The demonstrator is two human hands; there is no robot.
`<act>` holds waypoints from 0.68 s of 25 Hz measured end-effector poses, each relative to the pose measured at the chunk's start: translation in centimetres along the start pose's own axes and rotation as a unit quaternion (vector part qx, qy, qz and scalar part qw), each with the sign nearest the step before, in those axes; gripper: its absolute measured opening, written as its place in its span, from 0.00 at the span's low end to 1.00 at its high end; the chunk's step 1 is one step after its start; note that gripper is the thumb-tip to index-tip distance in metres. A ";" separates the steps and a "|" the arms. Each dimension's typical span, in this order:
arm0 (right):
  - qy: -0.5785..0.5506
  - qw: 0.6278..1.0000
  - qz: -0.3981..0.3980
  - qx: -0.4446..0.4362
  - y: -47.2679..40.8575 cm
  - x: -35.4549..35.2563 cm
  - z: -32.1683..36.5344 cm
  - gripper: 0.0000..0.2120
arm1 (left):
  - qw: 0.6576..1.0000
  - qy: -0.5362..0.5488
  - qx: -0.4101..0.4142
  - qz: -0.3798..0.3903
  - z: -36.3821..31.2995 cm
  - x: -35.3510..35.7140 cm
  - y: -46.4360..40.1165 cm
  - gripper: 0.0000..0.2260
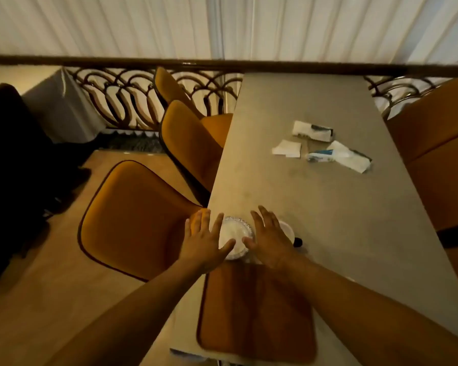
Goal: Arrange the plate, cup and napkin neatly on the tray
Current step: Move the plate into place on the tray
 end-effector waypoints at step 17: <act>-0.115 0.963 0.109 0.218 -9.6 8.3 -0.8 0.38 | 0.959 0.254 -0.031 0.124 5.2 7.7 -9.5 0.23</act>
Point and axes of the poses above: each hand's wrist, its own y-axis away from the middle knuckle, its own x-axis out of the palm, z = x × y, the point moved 1 cm from there along -y, towards the middle knuckle, and after that the axes turned 9 degrees about z, right-handed, at the moved point
